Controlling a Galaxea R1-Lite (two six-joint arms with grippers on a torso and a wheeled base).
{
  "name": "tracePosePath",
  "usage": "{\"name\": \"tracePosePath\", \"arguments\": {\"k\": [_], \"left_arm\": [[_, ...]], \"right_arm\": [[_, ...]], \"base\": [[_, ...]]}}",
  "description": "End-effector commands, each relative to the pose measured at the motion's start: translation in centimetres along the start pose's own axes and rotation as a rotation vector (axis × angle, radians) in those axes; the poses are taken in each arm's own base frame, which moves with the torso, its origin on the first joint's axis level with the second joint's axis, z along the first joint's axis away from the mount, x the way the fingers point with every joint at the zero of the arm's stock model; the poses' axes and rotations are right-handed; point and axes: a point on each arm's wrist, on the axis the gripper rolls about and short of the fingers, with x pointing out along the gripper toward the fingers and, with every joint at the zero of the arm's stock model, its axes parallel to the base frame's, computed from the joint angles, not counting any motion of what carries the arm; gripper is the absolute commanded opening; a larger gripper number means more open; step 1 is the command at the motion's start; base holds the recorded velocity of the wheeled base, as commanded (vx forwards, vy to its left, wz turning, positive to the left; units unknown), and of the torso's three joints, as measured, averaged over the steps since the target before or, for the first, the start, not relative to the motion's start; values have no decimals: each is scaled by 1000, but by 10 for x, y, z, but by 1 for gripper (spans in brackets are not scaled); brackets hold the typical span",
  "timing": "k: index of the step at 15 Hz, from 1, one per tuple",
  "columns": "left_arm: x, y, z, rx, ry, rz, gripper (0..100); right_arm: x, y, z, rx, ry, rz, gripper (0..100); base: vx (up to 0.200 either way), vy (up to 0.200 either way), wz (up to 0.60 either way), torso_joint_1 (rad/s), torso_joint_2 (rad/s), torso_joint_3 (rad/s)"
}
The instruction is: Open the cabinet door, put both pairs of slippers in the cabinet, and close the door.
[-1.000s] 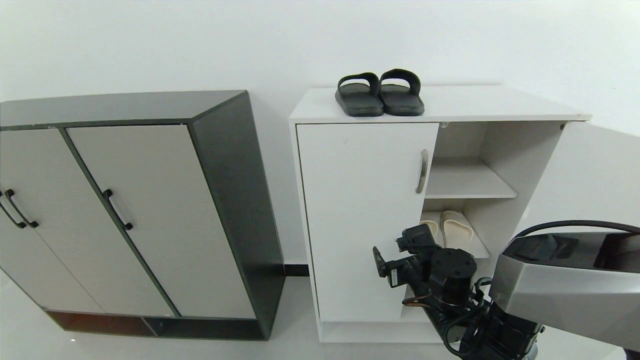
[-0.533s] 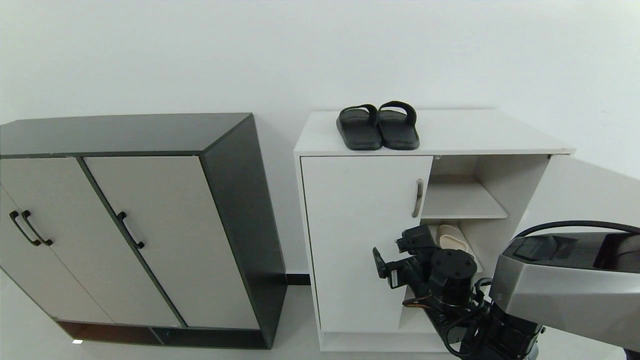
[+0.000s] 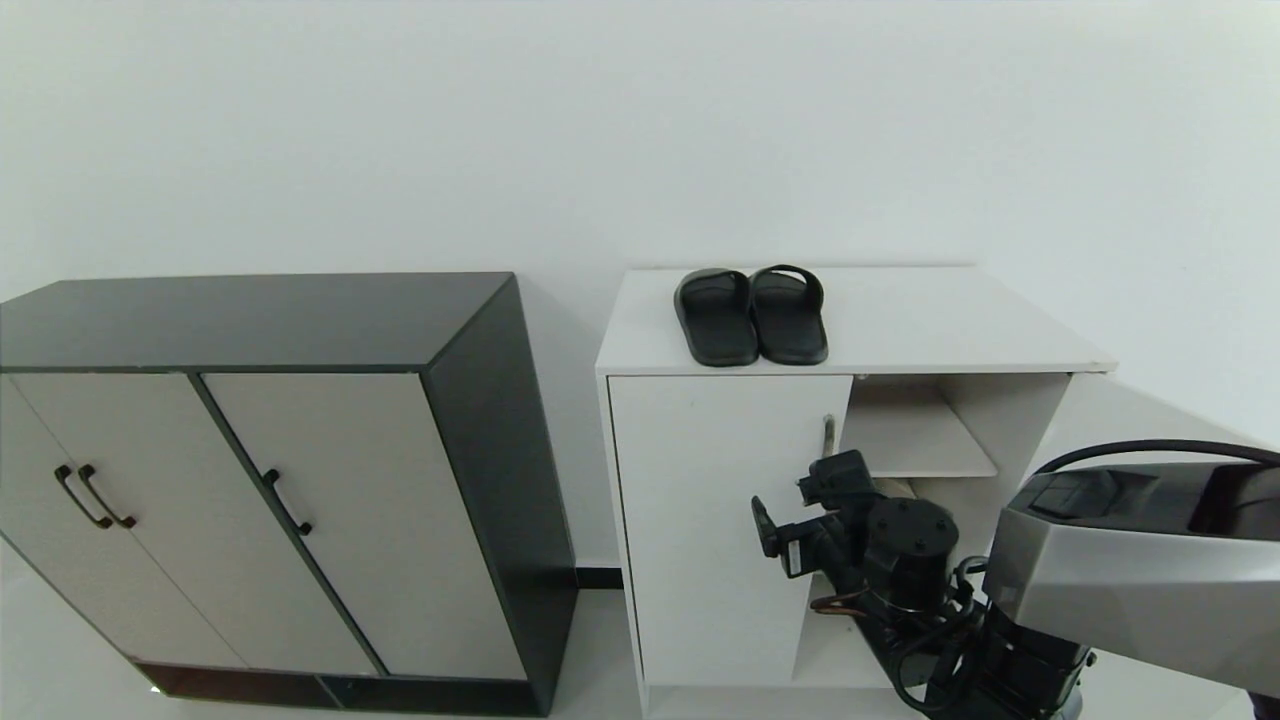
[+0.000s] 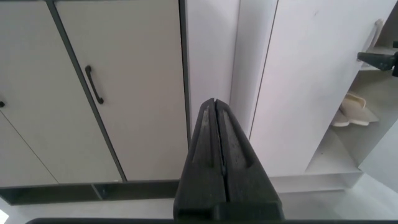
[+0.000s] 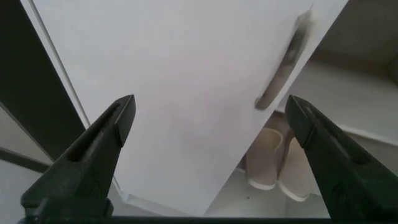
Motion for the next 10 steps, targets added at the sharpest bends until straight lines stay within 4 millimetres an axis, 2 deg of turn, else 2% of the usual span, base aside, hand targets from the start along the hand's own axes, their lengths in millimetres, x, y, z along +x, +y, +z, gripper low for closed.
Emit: {"name": "tracePosePath", "arguments": {"k": [1,7,9,10], "left_arm": [[0,0,0,0,2,1,0],[0,0,0,0,2,1,0],[0,0,0,0,2,1,0],[0,0,0,0,2,1,0]], "right_arm": [[1,-1,1,2,-4,-3,100],[-1,2,-1,1,2,10,100],[3,2,-3,-10,-2,42,100],[6,1,2,-31,-21,40,100]], "base": [[0,0,0,227,-530,-310],[0,0,0,242,-564,-320],[0,0,0,105,-263,-144],[0,0,0,51,-90,-56]]}}
